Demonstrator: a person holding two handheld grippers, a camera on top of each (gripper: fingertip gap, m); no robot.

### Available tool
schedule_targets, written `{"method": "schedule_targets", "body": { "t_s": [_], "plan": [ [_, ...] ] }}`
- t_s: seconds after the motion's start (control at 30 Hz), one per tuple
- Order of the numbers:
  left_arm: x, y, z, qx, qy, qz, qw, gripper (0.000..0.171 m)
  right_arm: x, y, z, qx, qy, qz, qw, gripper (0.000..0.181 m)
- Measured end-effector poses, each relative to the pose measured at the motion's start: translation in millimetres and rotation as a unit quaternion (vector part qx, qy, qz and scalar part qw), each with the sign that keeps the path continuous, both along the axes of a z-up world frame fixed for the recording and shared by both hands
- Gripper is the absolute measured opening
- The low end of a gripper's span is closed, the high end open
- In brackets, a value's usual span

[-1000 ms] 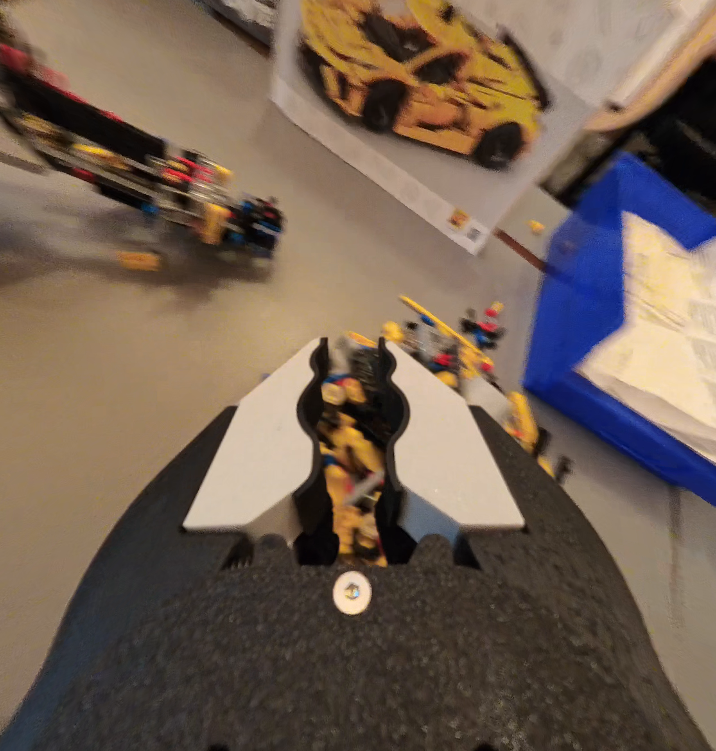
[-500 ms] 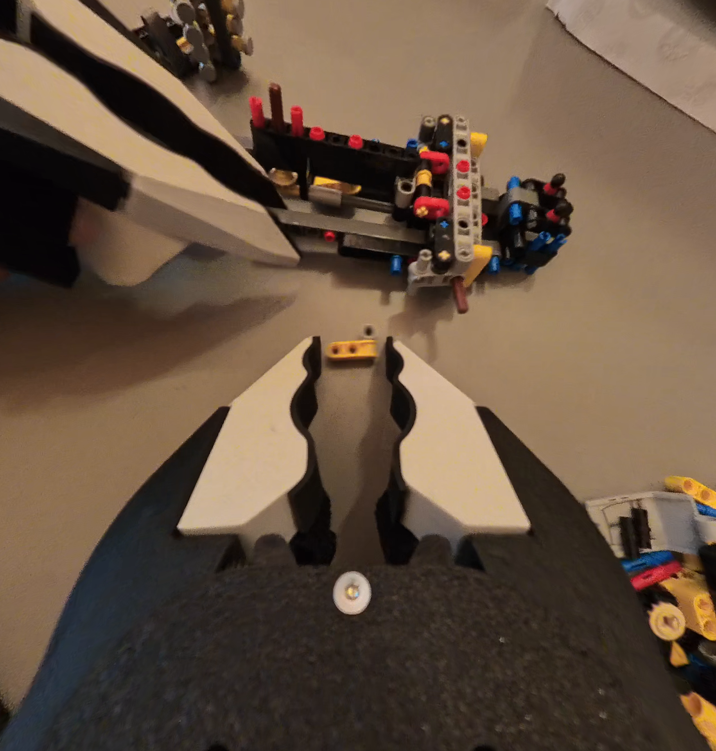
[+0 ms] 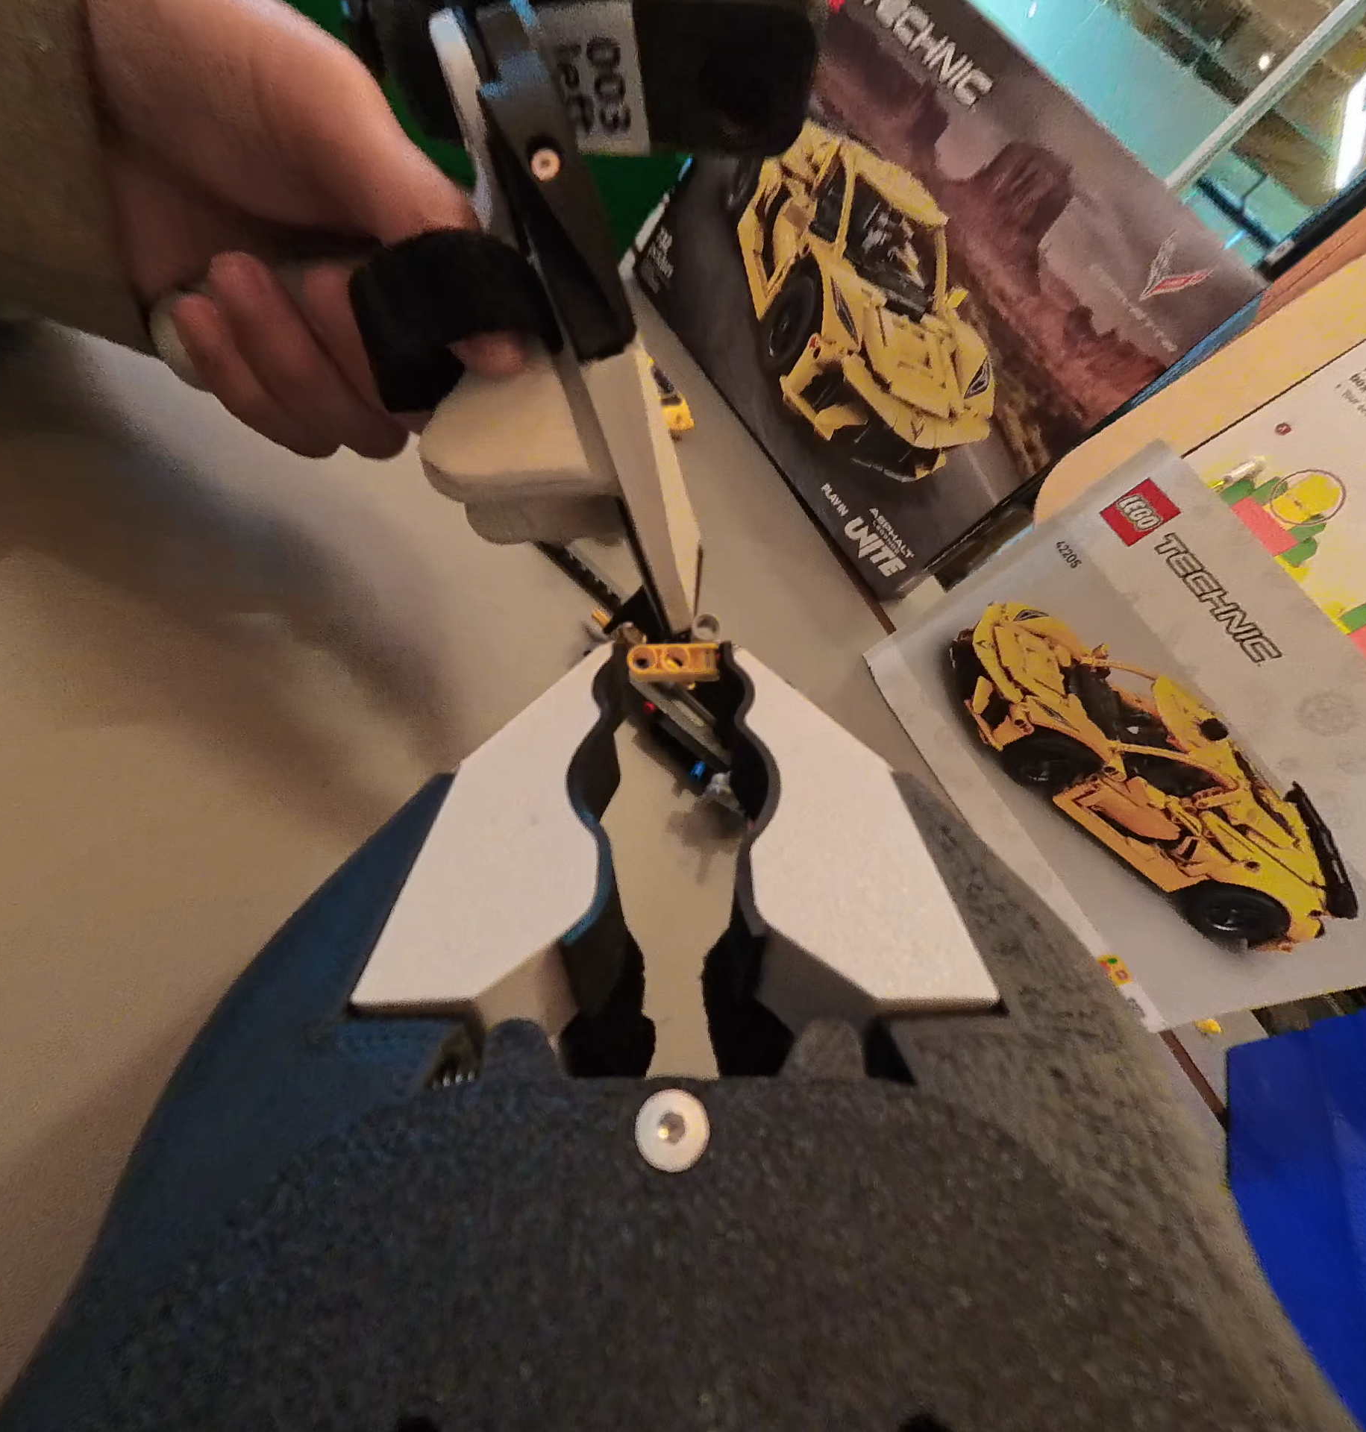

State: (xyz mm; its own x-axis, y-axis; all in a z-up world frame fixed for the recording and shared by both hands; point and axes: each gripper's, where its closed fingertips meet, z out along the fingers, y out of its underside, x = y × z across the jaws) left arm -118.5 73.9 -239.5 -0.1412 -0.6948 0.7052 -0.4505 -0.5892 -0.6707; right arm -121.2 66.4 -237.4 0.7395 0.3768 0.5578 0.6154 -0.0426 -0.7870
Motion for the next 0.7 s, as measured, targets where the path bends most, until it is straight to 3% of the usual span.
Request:
{"method": "schedule_targets", "body": {
  "t_s": [0.3,0.53,0.7],
  "plan": [
    [4.2,-10.6,10.3,-0.032,-0.036,-0.017,0.999,0.025,4.2,-3.4,3.2,-0.001,0.005,0.002,1.0,0.022],
    [3.0,-16.6,10.6,-0.04,-0.039,-0.034,0.998,0.008,-0.2,-5.1,0.5,-0.004,-0.007,0.01,1.0,0.022],
    [3.2,-20.2,13.3,-0.043,-0.051,-0.043,0.997,0.008,-4.4,-8.2,2.4,0.003,-0.008,0.027,1.0,0.022]
  ]
}}
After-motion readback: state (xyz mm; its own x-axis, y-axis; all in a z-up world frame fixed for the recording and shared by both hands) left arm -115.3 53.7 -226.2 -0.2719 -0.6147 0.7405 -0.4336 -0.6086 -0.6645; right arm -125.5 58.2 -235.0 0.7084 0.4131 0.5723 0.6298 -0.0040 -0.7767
